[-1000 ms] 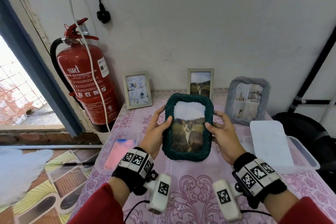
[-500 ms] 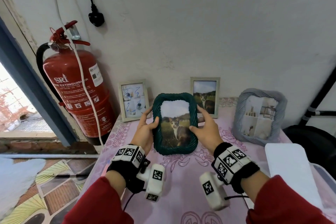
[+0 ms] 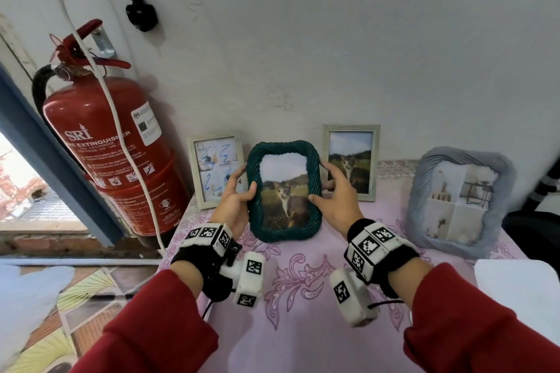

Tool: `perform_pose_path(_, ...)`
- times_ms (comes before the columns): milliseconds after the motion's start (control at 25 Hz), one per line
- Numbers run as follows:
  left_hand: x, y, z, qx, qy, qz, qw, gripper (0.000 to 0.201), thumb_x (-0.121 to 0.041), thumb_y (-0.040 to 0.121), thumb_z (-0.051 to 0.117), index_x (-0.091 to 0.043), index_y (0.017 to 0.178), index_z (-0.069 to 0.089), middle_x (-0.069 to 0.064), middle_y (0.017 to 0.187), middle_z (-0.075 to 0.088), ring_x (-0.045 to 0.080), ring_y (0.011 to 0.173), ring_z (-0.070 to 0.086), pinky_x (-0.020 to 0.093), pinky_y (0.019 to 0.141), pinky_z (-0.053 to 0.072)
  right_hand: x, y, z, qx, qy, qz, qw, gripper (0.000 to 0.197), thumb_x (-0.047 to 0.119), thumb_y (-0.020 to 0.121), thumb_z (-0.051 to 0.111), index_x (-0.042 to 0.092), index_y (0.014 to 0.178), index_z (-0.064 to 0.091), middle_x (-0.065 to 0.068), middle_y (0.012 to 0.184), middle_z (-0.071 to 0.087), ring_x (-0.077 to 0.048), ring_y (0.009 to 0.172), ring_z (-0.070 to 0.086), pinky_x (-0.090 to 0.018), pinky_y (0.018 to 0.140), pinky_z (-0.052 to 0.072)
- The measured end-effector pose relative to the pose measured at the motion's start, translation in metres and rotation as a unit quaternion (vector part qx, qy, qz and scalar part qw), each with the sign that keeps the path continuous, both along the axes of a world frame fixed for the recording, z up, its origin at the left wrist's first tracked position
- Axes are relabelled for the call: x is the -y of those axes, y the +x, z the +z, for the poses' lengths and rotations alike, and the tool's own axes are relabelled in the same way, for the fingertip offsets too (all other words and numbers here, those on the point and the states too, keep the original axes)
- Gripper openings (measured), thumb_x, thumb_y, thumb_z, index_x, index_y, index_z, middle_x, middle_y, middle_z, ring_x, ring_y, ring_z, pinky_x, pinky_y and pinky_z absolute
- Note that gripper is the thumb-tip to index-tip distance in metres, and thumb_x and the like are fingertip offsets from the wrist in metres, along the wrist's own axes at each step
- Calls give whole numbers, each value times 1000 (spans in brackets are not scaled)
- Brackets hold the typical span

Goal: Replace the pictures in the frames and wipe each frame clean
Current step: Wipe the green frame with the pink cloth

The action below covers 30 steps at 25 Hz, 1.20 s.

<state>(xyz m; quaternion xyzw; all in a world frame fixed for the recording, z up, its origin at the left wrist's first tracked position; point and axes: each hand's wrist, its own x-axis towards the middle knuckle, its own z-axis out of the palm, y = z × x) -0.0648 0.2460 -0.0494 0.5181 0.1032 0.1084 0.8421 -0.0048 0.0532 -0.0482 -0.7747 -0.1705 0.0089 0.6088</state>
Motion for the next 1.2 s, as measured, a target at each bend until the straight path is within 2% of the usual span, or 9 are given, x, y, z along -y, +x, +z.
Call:
perform_pose_path(240,-7,0,-8,-15,6,2,1000,48,4,93,44,-33,123,50,3,101,71,17,84,70,33,69,58,-2,0,-11,26,0,12,1000,74,-10,77,67,17,140,38,11,87,54,-3,70,54,-5,63,48)
perform_pose_path(360,-5,-6,-9,-28,12,10,999,48,4,93,43,-34,121,49,2,99,71,15,82,70,33,66,57,0,-6,-11,28,-8,21,999,73,-9,78,66,15,140,38,4,100,58,-4,75,55,-4,64,47)
perform_pose_path(440,-2,-13,-8,-42,31,10,999,46,2,94,44,-37,118,50,1,94,72,16,81,70,34,67,55,1,-10,-11,28,-19,18,999,71,-8,78,66,15,139,39,4,97,58,-7,75,55,-7,63,49)
perform_pose_path(520,1,-19,-8,-59,60,12,996,45,-1,94,47,-36,121,49,5,97,70,19,86,66,36,72,52,3,-14,-11,29,-33,8,999,69,-7,79,66,16,138,40,5,84,57,-12,73,57,-12,64,50)
perform_pose_path(640,6,-28,-6,-73,96,29,992,46,-3,94,49,-32,129,45,11,99,64,22,90,61,37,74,49,5,-20,-11,26,-34,12,999,68,-8,79,65,17,137,39,-14,93,65,-28,86,64,-35,78,56)
perform_pose_path(800,7,-34,0,-87,139,50,985,46,-4,92,53,-28,131,45,13,105,60,25,95,57,38,78,49,5,-24,-9,33,-44,6,998,69,-9,79,63,18,138,39,-19,95,66,-31,88,64,-42,81,55)
perform_pose_path(920,3,-37,6,-96,173,48,979,49,-2,89,57,-26,131,47,11,103,61,24,99,57,38,82,48,7,-27,-7,11,-53,25,998,76,-7,80,64,18,143,30,-15,106,63,-29,96,63,-35,82,54)
perform_pose_path(1040,-3,-40,12,-109,211,45,970,51,-3,87,60,-23,131,46,7,105,60,23,104,55,42,90,43,7,-31,-1,-7,-99,17,995,79,-2,81,63,12,145,20,-15,131,45,-27,119,48,-30,99,43)
perform_pose_path(1200,-22,-42,24,-109,231,81,963,43,-3,84,62,-17,124,53,10,115,60,18,100,58,35,86,44,-3,-41,28,108,-122,-59,985,69,-3,78,57,12,139,30,-14,134,33,-26,127,34,-23,106,24)
